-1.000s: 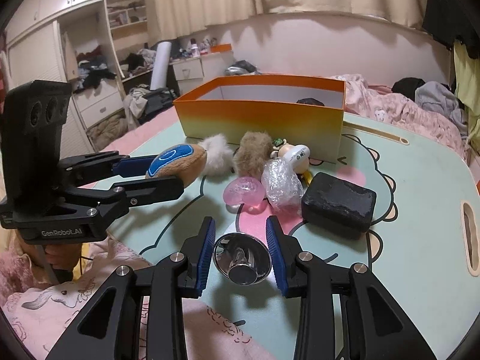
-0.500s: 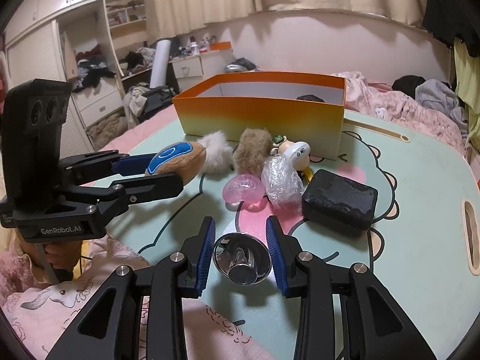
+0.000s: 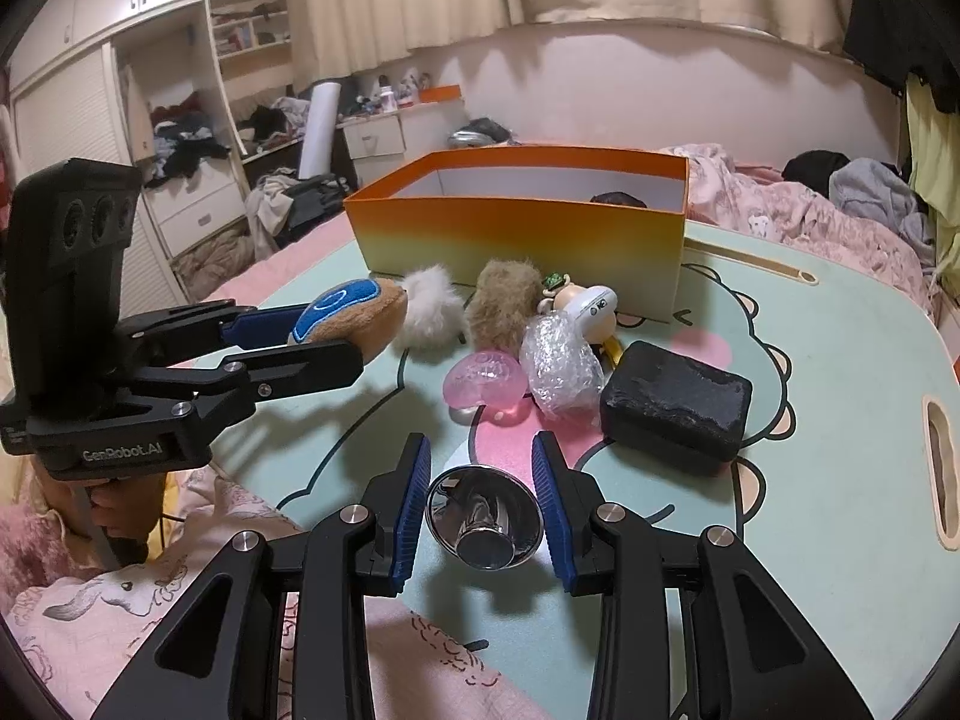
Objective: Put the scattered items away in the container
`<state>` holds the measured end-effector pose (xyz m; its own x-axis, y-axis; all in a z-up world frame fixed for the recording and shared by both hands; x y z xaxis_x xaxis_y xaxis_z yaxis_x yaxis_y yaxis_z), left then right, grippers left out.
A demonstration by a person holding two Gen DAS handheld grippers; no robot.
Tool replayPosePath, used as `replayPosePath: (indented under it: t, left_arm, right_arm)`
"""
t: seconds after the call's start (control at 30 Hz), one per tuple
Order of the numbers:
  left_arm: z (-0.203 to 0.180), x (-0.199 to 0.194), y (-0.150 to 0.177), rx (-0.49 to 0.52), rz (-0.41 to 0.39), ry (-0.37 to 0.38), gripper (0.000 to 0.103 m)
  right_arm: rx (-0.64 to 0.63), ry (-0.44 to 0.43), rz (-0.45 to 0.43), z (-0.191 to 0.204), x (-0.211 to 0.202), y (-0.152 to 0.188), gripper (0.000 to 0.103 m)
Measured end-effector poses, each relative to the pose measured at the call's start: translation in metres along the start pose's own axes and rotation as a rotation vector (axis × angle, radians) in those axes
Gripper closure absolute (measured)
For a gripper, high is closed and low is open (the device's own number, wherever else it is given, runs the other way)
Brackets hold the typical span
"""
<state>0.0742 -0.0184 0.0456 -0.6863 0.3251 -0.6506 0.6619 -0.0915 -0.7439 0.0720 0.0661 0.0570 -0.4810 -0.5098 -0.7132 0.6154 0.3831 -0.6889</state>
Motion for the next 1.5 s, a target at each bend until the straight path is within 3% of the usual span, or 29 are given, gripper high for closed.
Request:
replayPosePath:
  t: [0.23,0.4,0.57,0.7,0.93,1.03,1.07,1.1,1.17,1.27,1.5]
  left_arm:
    - [0.009,-0.009,-0.023,0.0,-0.032,-0.025,0.056]
    - [0.023,-0.008,-0.063,-0.005,-0.057,-0.053,0.056]
    - [0.041,0.008,-0.107,-0.014,-0.09,-0.12,0.056]
    - [0.059,0.035,-0.125,-0.066,-0.045,-0.091,0.056]
    - [0.072,0.064,-0.128,-0.111,0.001,-0.091,0.056]
    - [0.075,0.072,-0.127,-0.138,0.015,-0.088,0.047]
    - [0.077,0.074,-0.127,-0.151,0.025,-0.095,0.045]
    - [0.078,0.075,-0.126,-0.164,0.032,-0.101,0.043]
    - [0.079,0.072,-0.123,-0.177,0.027,-0.095,0.04]
    - [0.077,0.062,-0.119,-0.181,0.003,-0.099,0.032]
    - [0.053,0.018,-0.097,-0.136,-0.06,-0.063,0.031]
  right_arm:
    - [-0.013,0.018,-0.051,-0.006,-0.015,-0.025,0.069]
    - [-0.037,0.037,-0.129,-0.012,-0.027,-0.074,0.069]
    - [0.013,0.057,-0.147,-0.033,-0.01,-0.123,0.069]
    - [0.061,0.081,-0.11,-0.051,0.017,-0.142,0.069]
    - [0.113,0.066,-0.047,-0.068,0.044,-0.148,0.069]
    - [0.105,0.086,-0.053,-0.068,0.048,-0.15,0.068]
    - [0.104,0.095,-0.059,-0.068,0.048,-0.151,0.059]
    - [0.107,0.104,-0.064,-0.068,0.047,-0.152,0.044]
    - [0.117,0.123,-0.092,-0.069,0.043,-0.15,0.031]
    - [0.118,0.122,-0.119,-0.068,0.032,-0.146,0.031]
    - [0.084,0.148,-0.097,-0.051,0.003,-0.113,0.031]
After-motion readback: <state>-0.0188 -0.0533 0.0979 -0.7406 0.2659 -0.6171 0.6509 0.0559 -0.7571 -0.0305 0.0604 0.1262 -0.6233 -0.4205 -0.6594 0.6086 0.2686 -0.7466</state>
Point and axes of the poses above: each gripper's, at about its wrist camera, not at the fingertips, and x roughly the way its jaws point, z to its left, y to its underside, the point moved 3 cm from there along x, roughly the way its jaws point, and after that the axes turned 7 degrees about z, right-handed, at the moved point
